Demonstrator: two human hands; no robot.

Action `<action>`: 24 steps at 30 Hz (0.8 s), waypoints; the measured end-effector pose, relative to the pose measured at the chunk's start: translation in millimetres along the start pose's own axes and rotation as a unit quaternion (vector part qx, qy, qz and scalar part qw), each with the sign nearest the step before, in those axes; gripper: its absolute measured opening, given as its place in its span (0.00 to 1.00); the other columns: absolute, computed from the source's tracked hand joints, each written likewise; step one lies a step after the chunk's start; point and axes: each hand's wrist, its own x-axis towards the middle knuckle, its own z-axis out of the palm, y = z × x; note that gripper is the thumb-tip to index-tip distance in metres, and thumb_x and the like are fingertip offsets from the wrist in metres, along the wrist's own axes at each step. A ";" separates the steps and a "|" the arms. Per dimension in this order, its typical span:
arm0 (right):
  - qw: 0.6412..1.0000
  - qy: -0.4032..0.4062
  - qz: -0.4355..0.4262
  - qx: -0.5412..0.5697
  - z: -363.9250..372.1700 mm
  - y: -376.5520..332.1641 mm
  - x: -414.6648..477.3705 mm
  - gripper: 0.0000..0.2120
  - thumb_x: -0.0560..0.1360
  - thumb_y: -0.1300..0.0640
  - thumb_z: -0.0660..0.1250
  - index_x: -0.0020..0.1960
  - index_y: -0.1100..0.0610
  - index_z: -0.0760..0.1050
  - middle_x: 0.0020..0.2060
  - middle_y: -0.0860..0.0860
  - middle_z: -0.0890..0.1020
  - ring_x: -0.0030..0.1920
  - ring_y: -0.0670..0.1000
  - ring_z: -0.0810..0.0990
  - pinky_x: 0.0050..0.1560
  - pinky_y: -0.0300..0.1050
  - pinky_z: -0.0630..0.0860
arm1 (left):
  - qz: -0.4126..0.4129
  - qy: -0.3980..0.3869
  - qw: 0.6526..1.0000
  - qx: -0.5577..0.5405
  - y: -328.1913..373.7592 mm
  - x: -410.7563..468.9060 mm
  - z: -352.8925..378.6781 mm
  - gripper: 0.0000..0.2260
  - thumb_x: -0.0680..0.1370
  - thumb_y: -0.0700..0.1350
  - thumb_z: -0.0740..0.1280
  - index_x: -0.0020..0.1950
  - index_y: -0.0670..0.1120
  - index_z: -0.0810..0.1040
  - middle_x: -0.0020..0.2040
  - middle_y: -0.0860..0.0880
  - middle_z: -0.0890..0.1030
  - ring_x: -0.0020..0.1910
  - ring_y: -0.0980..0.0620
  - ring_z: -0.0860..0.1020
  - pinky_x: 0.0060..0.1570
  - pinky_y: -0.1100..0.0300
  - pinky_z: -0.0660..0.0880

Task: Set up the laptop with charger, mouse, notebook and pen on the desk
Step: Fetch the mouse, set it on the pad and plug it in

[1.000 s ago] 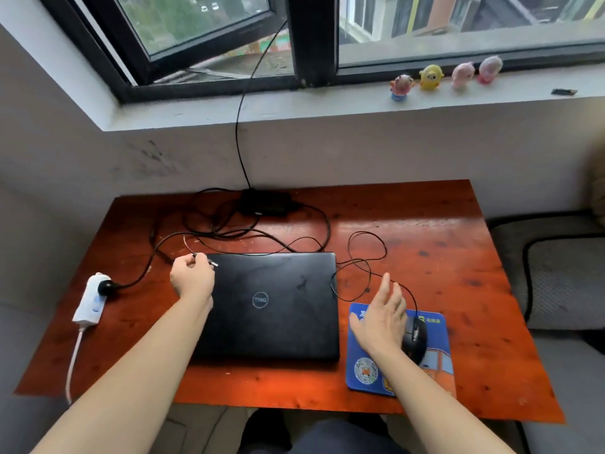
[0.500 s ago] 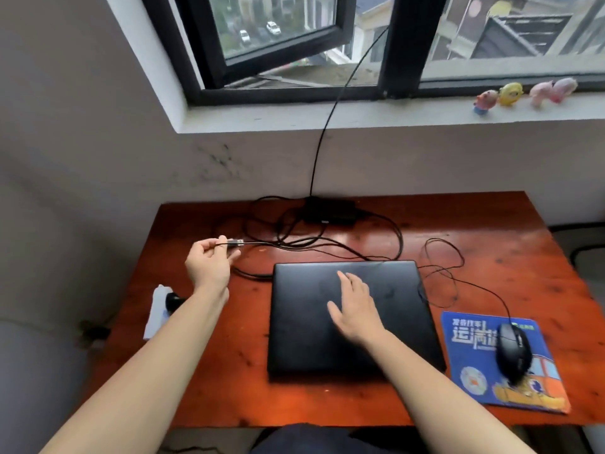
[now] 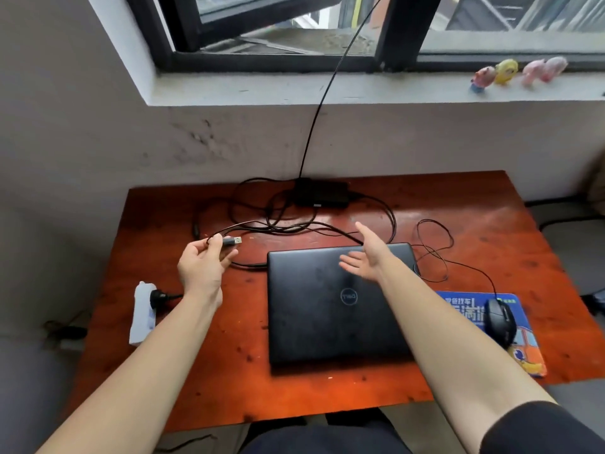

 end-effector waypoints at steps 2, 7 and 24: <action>0.999 -0.009 0.024 -0.020 3.6 3.6 7.5 0.37 0.78 0.41 0.67 0.80 0.54 0.57 0.74 0.63 0.67 0.60 0.59 0.80 0.45 0.48 0.80 | -0.002 -0.012 1.000 0.012 -0.6 -0.4 -0.9 0.05 0.80 0.39 0.68 0.46 0.43 0.74 0.51 0.36 0.81 0.49 0.43 0.83 0.50 0.51 0.84; 0.999 -0.018 0.024 0.028 13.3 -2.8 27.3 0.33 0.78 0.42 0.68 0.77 0.53 0.61 0.58 0.61 0.78 0.32 0.47 0.80 0.21 0.35 0.70 | -0.004 -0.002 0.998 0.056 0.4 -4.5 -7.2 0.03 0.80 0.39 0.69 0.49 0.42 0.76 0.53 0.36 0.83 0.51 0.43 0.84 0.46 0.54 0.84; 0.844 0.043 -0.444 -0.299 76.4 -132.3 47.7 0.26 0.83 0.57 0.54 0.79 0.42 0.58 0.34 0.44 0.79 0.34 0.45 0.76 0.49 0.47 0.79 | -0.115 0.124 0.971 0.170 -46.6 -6.3 -21.1 0.06 0.79 0.40 0.70 0.53 0.40 0.76 0.49 0.40 0.82 0.41 0.47 0.86 0.34 0.60 0.82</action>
